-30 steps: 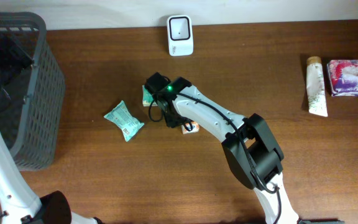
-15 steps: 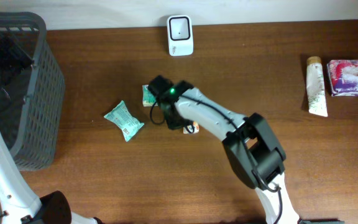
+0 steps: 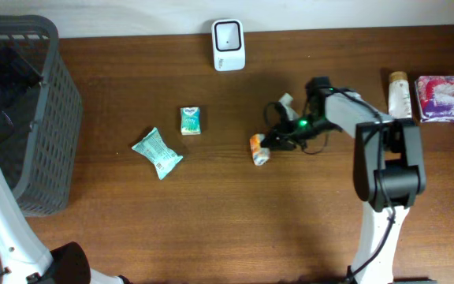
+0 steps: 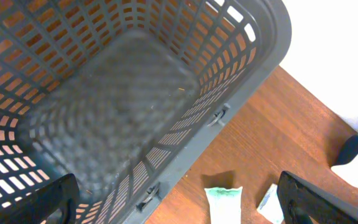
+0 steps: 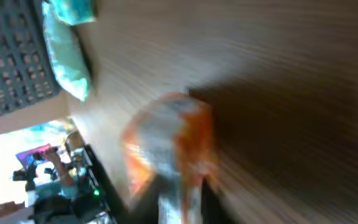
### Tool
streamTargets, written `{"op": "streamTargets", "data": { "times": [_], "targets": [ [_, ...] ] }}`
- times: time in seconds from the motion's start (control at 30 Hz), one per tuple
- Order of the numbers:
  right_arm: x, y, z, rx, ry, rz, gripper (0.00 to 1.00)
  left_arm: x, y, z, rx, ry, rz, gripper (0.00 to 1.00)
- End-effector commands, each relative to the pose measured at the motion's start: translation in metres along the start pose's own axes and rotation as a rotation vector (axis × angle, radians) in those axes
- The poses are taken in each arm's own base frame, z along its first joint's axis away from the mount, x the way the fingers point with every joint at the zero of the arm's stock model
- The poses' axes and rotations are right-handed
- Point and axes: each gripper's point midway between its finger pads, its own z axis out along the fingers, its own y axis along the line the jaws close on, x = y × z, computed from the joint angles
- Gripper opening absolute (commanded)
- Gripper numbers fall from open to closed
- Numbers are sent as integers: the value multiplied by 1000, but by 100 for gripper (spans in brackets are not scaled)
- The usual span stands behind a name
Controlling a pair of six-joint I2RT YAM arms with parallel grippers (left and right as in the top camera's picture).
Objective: Scan the item barcode
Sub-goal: 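Lift the orange tissue pack and hold it at the scanner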
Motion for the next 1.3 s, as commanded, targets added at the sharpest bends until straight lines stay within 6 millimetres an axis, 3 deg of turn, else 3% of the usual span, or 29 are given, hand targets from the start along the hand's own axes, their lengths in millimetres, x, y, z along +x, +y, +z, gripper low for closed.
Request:
{"op": "streamTargets", "data": {
  "times": [0.0,0.07,0.13,0.33,0.4,0.5,0.53,0.6,0.67,0.73,0.8,0.83,0.9,1.1,1.27],
  "targets": [
    [-4,-19,-40,26,-61,71,32,-3,3,-2,-10,-12,13,99],
    [-4,-18,-64,23,-68,69,38,-3,3,-2,-10,-12,13,99],
    [2,-6,-73,18,-36,10,43,-3,3,-2,-9,-12,13,99],
    [15,-16,-37,179,70,-89,44,-3,3,-2,-10,-12,13,99],
    [10,-39,-19,326,45,1,43,-3,3,-2,-10,-12,13,99],
    [9,-38,-7,323,40,-23,43,-3,3,-2,-10,-12,13,99],
    [13,-37,1,324,55,-32,38,-3,3,-2,-10,-12,13,99],
    [16,-32,6,314,68,-39,4,-3,3,-2,-10,-12,13,99],
    [18,-12,16,218,79,-51,4,-3,3,-2,-10,-12,13,99],
    [18,27,20,-5,74,-117,4,-3,3,-2,-9,-12,13,99],
    [12,73,4,-279,26,-201,4,-3,3,-2,-10,-12,13,99],
    [3,96,-16,-439,-30,-235,4,-3,3,-2,-9,-12,13,99],
    [-8,117,-45,-599,-112,-286,4,-3,3,-2,-10,-12,13,99],
    [-24,132,-60,-598,-162,-415,4,-3,2,-2,-10,-11,13,99],
    [-44,190,-80,-593,-194,-638,4,-3,2,-2,-10,-11,13,99]
  ]
}}
